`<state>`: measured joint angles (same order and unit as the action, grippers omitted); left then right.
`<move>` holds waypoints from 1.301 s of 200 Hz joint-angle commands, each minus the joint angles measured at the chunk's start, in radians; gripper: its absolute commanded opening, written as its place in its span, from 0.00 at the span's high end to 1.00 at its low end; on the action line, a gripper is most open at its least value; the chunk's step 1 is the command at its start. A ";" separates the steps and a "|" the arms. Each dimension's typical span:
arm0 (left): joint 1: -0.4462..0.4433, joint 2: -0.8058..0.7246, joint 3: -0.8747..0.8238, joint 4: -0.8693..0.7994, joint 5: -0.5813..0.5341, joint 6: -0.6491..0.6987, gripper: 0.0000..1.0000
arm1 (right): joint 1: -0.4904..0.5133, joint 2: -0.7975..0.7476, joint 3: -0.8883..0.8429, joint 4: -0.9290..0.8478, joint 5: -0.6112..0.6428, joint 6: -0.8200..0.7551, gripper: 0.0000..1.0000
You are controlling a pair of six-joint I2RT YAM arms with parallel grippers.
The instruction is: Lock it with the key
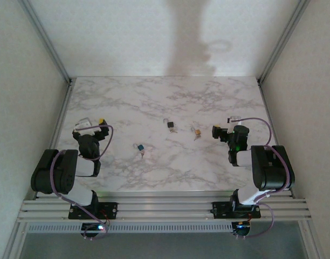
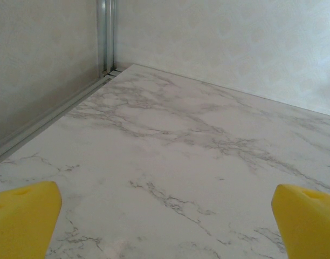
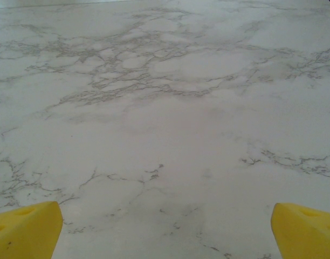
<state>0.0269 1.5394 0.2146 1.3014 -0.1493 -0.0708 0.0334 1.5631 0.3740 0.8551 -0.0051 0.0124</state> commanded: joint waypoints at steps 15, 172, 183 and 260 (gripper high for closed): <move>-0.013 -0.056 -0.010 -0.003 -0.109 -0.019 0.01 | 0.022 -0.029 -0.019 0.053 -0.034 -0.023 0.01; -0.012 -0.779 0.248 -1.058 0.143 -0.742 0.00 | 0.108 -0.832 0.204 -0.775 -0.135 0.590 0.01; -0.016 -0.782 0.263 -1.118 0.160 -0.734 0.00 | 0.123 -0.821 0.231 -0.846 -0.109 0.556 0.01; -0.149 -0.677 0.257 -1.339 0.212 -0.735 0.00 | 0.383 -0.633 0.346 -1.059 0.148 0.382 0.01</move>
<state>-0.0540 0.8280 0.4702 0.0406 0.0319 -0.8024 0.3630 0.8791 0.6647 -0.1192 0.0322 0.4675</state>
